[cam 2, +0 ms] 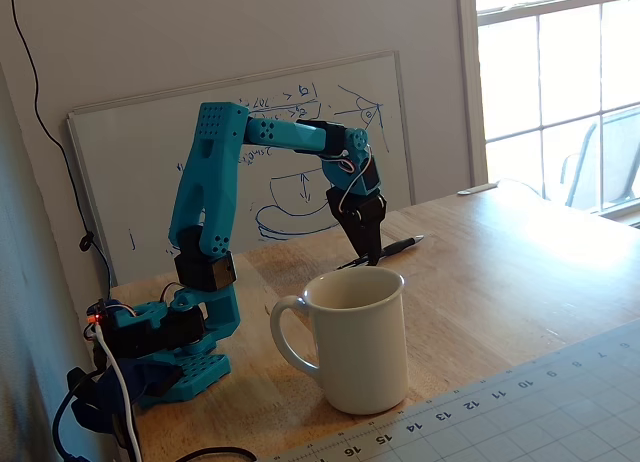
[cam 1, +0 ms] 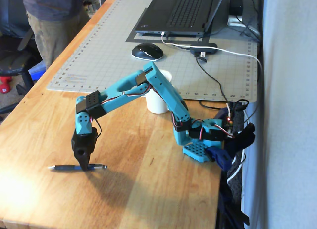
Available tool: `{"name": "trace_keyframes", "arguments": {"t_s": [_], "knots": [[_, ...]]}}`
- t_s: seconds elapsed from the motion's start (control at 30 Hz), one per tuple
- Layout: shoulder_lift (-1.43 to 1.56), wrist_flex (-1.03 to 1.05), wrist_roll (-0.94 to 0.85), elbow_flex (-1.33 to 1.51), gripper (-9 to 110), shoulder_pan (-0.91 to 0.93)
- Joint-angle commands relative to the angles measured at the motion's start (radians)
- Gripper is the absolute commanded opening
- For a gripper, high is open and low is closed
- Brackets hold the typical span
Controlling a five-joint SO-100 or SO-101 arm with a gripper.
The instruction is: Grasp a pen and put it in a mug.
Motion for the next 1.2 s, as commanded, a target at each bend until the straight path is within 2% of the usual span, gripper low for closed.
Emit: {"name": "trace_keyframes", "arguments": {"t_s": [0.0,0.23,0.37,0.57,0.97,1.17], "knots": [[0.092,-0.014,-0.002,-0.057,0,0.011],[0.298,-0.017,-0.026,-0.003,1,0.06],[0.423,-0.067,-0.261,0.083,1,0.074],[0.597,-0.144,-0.877,0.244,1,0.153],[0.896,-0.169,-2.255,0.402,0,0.364],[1.078,-0.173,-2.847,0.463,0,0.495]]}}
